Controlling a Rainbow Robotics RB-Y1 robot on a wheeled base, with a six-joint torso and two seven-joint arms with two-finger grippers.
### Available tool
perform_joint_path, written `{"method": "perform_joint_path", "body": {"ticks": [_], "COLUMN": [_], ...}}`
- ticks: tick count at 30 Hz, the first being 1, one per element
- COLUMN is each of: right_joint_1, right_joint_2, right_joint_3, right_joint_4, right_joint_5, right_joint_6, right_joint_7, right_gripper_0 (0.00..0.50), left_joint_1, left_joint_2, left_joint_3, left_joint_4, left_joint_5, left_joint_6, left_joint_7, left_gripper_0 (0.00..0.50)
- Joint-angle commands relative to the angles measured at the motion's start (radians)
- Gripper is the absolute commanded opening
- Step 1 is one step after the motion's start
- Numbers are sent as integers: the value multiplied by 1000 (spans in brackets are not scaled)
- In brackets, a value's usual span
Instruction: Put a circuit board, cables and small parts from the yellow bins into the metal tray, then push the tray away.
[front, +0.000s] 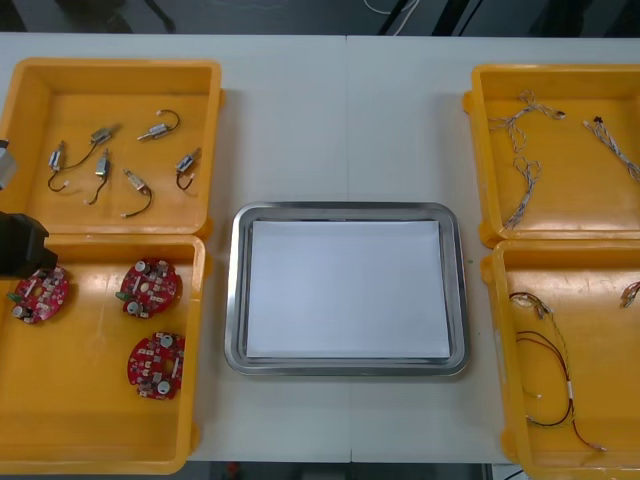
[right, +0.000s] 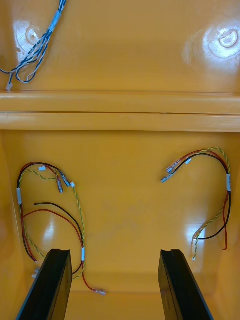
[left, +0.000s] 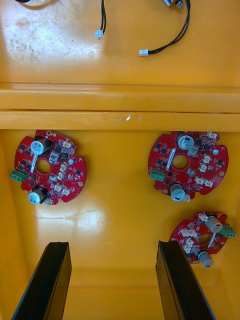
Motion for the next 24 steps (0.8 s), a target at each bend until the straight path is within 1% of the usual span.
{"method": "perform_joint_path", "body": {"ticks": [1,24], "right_joint_1": [16,16], "right_joint_2": [-42,-42], "right_joint_3": [-32,-32], "right_joint_4": [-14,-14], "right_joint_5": [-1,-1], "right_joint_6": [-6,-6], "right_joint_7": [1,1], "right_gripper_0": [500,500], "left_joint_1": [16,16], "left_joint_2": [43,43], "left_joint_3": [32,32], "left_joint_4": [-26,-26], "left_joint_5": [-9,-9], "left_joint_6": [6,6], "left_joint_7": [-21,-21], "left_gripper_0": [500,500]}}
